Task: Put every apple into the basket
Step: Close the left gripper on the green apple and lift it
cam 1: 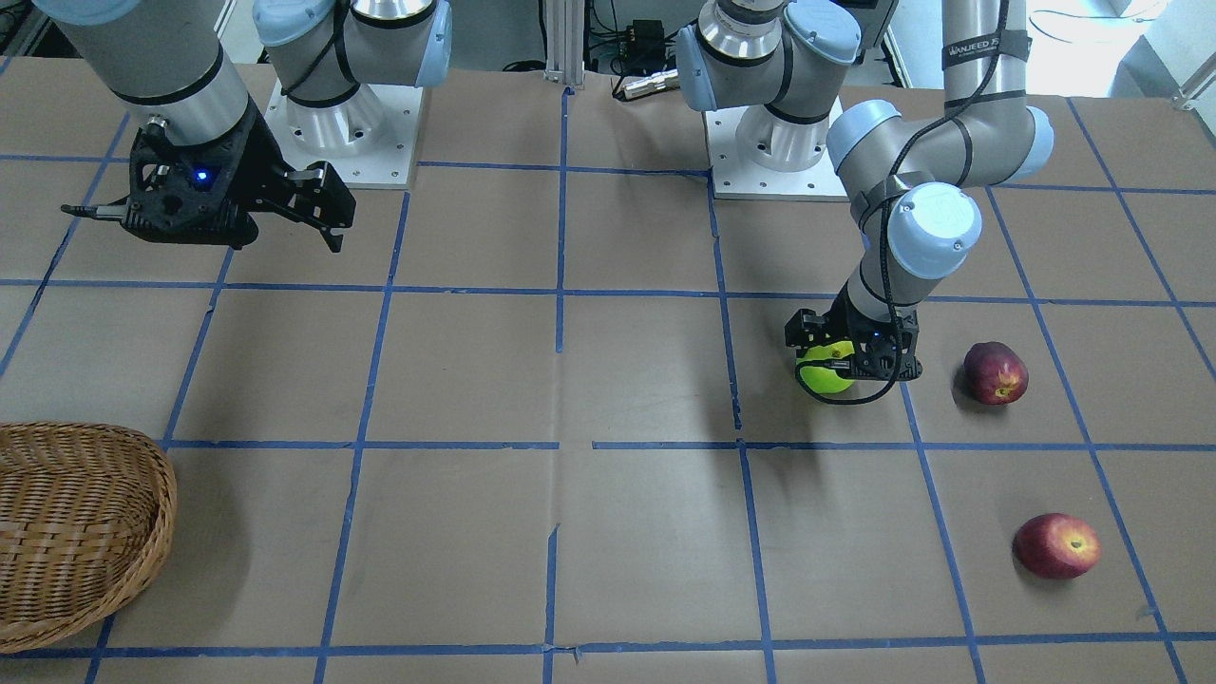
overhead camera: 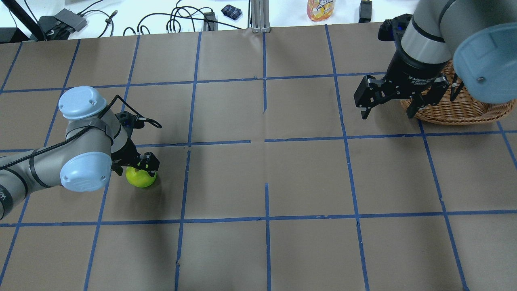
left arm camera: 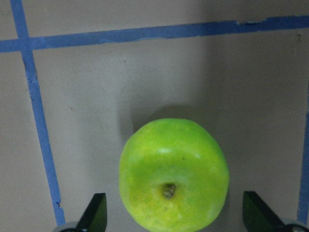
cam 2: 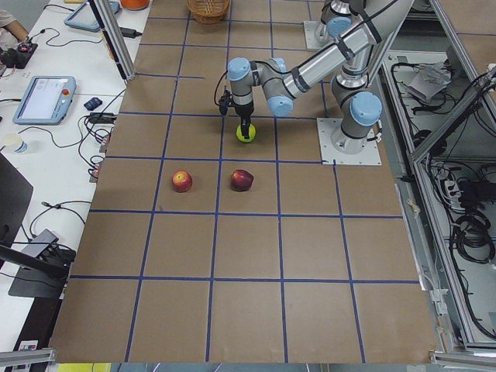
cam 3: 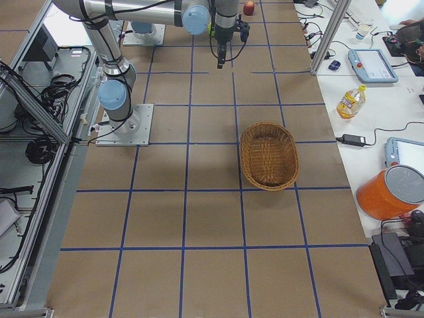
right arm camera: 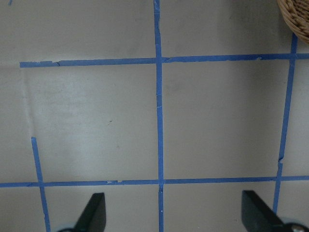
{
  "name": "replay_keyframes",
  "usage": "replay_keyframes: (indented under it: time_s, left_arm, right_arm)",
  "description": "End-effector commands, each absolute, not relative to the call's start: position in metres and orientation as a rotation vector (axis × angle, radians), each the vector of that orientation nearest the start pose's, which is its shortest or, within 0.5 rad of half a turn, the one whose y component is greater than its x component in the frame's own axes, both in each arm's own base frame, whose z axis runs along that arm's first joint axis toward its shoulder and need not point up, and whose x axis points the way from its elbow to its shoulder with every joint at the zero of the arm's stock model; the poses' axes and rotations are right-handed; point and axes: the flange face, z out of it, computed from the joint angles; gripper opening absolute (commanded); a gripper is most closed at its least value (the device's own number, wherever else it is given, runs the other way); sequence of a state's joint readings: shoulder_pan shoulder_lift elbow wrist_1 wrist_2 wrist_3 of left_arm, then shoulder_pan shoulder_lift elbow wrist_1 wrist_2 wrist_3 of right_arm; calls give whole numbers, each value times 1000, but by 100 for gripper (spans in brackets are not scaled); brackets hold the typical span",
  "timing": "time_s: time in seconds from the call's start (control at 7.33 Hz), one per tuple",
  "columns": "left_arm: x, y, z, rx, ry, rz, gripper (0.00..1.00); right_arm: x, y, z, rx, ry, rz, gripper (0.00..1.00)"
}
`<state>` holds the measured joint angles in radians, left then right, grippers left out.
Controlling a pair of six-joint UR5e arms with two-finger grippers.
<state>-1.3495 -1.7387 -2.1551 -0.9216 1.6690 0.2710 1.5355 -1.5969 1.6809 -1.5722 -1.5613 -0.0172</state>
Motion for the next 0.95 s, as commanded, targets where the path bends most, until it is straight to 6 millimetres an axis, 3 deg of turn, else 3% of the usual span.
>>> replay_keyframes:
  time_s: [0.0, 0.14, 0.27, 0.41, 0.55, 0.68, 0.82]
  left_arm:
    - [-22, -465, 192, 82, 3068, 207, 100]
    - [-21, -468, 191, 81, 3068, 205, 84]
    - [-20, -471, 193, 66, 3065, 175, 55]
    - [-22, -487, 214, 13, 3063, 94, 41]
    - [-31, -508, 232, -110, 3067, 60, 38]
    - [-64, -521, 247, -271, 3133, 22, 40]
    - [-107, -526, 250, -352, 3140, 16, 40]
  right_arm:
    - [118, -475, 440, 27, 3126, 151, 100]
    - [118, -476, 440, 27, 3123, 150, 100]
    - [118, -474, 440, 27, 3125, 163, 100]
    - [118, -475, 440, 27, 3126, 158, 100]
    - [117, -476, 440, 30, 3124, 151, 100]
    - [116, -473, 441, 32, 3130, 163, 100]
    - [115, -473, 441, 28, 3140, 167, 100]
